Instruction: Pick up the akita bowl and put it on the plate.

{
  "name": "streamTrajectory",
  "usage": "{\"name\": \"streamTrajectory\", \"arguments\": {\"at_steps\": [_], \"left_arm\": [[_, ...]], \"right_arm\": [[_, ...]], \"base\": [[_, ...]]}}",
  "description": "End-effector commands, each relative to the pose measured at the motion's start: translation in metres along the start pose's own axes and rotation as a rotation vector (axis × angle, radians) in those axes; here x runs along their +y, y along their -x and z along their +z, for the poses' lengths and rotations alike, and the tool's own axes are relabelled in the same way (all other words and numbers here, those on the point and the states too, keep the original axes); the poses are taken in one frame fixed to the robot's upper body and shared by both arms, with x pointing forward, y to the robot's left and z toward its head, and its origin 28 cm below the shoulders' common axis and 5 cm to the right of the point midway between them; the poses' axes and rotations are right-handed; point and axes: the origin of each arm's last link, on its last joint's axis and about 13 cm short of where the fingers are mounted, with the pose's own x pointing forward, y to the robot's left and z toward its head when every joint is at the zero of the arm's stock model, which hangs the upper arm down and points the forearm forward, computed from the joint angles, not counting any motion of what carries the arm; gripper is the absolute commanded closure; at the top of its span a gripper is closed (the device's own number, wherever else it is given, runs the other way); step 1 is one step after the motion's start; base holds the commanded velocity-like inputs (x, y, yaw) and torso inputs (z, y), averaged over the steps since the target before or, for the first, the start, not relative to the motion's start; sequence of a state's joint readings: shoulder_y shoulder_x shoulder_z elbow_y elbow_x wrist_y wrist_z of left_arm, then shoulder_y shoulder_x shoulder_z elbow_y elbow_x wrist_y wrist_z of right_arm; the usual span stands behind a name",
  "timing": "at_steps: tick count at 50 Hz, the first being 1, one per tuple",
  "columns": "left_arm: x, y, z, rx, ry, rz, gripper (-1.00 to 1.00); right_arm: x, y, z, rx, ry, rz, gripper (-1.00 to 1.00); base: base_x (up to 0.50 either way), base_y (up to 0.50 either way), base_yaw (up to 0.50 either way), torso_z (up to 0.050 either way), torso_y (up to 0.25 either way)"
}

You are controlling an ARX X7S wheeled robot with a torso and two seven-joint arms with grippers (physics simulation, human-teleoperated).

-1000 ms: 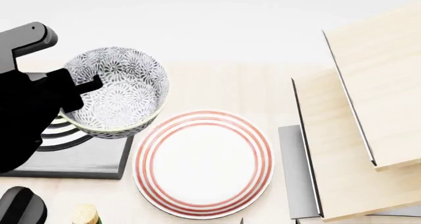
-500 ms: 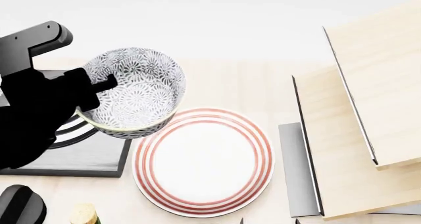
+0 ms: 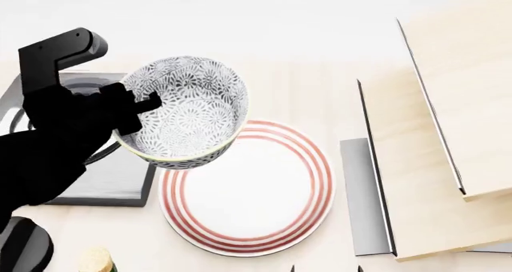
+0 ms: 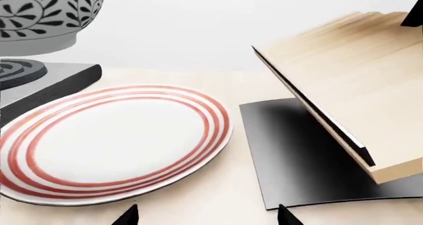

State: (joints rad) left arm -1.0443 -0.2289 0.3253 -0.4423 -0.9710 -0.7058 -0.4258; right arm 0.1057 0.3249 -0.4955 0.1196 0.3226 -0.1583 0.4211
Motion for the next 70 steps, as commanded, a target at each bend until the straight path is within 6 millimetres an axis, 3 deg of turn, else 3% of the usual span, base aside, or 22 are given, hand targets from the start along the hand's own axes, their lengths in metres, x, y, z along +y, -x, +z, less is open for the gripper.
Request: {"name": "streamTrajectory", "arguments": {"at_steps": [1,17,38,70], "left_arm": [[-0.005,-0.003,-0.001,-0.012,0.004,-0.031,1.00],[-0.009,-0.004,-0.005,-0.032,-0.032,-0.039,1.00],[-0.013,-0.007,-0.009,0.024,0.045,-0.115,1.00],[-0.020,-0.048,-0.028,0.035,0.133,-0.079,1.00]], "right_arm": [[0.000,0.000,-0.001,0.003,0.000,0.002,-1.00],[0.000,-0.001,-0.001,0.006,-0.001,0.002,-1.00],[0.001,0.000,-0.001,0.005,-0.001,0.007,-1.00],[0.000,0.001,-0.002,0.010,-0.002,0.011,-1.00]], "base": [[0.00,0.00,0.00,0.007,-0.213],[0.00,0.00,0.00,0.001,-0.030],[0.00,0.00,0.00,0.000,-0.017],[0.00,0.00,0.00,0.000,0.000]]}}
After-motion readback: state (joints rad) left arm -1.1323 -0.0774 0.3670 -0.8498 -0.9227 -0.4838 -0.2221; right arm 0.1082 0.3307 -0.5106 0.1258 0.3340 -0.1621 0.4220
